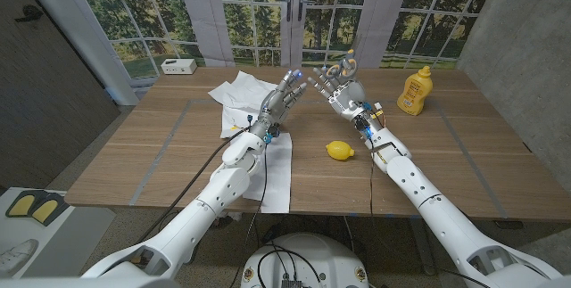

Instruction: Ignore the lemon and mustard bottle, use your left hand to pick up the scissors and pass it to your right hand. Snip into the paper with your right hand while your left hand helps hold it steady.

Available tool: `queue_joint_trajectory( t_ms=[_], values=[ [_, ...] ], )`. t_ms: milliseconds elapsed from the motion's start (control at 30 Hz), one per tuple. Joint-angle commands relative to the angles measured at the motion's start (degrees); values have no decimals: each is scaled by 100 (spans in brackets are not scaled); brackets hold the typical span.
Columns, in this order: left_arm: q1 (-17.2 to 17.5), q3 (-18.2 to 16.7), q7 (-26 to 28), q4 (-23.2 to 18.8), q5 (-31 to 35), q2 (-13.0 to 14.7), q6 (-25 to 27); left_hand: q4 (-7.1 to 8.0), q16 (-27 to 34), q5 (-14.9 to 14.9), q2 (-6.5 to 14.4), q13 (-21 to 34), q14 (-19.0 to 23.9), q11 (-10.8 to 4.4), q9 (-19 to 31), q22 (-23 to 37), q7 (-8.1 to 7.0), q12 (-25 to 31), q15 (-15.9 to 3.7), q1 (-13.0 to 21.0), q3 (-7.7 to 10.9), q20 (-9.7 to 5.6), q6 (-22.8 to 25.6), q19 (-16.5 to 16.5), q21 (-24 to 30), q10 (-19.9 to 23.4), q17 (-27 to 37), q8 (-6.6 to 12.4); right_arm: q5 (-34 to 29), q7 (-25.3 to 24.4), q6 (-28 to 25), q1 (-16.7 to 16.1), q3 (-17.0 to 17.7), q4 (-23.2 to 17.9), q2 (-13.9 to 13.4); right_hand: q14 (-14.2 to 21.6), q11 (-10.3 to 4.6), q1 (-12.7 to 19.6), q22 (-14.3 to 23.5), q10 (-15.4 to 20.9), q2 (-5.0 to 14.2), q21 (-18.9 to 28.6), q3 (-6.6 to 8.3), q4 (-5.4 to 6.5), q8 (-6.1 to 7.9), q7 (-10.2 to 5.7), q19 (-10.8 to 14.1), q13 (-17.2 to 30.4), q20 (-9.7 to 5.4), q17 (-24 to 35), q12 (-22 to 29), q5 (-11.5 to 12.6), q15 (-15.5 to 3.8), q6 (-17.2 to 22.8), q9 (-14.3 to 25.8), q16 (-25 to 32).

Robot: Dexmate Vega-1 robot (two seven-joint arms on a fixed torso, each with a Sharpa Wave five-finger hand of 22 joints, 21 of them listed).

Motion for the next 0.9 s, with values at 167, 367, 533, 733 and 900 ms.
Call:
queue_joint_trajectory(
  t_ms=[167, 367, 533, 733, 900],
  values=[
    [11, -53, 21, -53, 39, 43, -86, 41, -22, -34, 4, 9, 59, -11, 16, 30, -14, -2, -930, 35, 2, -476, 49, 58, 3, 52, 16, -12, -54, 24, 19, 62, -48, 33, 2, -10, 39, -45, 31, -168, -24, -15, -57, -20, 101, 35, 12, 603, -39, 226, 416, 47, -155, -100, 81, 129],
    [5, -54, 28, -56, 30, 48, -68, 43, -22, -34, 3, 9, 59, -11, 16, 30, -14, 0, -931, 36, 1, -474, 52, 55, 2, 58, 16, -12, -56, 39, 29, 52, -38, 29, -9, -205, 94, -249, 32, -347, -133, -51, -172, 58, 81, 76, -25, 1036, 7, 359, 700, 25, -47, -168, 22, 129],
    [-6, -48, 15, -37, 13, 36, -55, 47, -21, -34, 5, 9, 60, -11, 16, 31, -14, 0, -930, 37, 2, -474, 57, 57, 4, 59, 16, -12, -20, 84, 2, 48, -30, 36, -20, -322, 128, -354, 32, -459, -165, -87, -221, 102, 72, 77, -93, 1212, 77, 404, 806, 14, 13, -217, 21, 103],
    [-10, -42, 30, -31, 27, 30, -58, 50, -21, -35, 5, 9, 61, -11, 16, 31, -14, 0, -931, 38, 2, -476, 62, 58, 4, 61, 16, -11, -22, 97, -18, 74, -35, 64, -27, -382, 166, -425, 32, -551, -178, -100, -250, 132, 29, 116, -106, 1337, 76, 427, 881, 7, 57, -275, -21, 87],
    [-8, -43, 40, -28, 27, 29, -53, 52, -20, -35, 6, 9, 61, -11, 16, 31, -14, -1, -931, 40, 2, -473, 65, 58, 4, 61, 16, -11, -62, 160, 3, 124, -54, 128, -24, -462, 201, -532, 30, -665, -259, -122, -318, 165, -11, 151, -134, 1464, 104, 425, 952, -15, 131, -372, -33, 43]
  ],
)
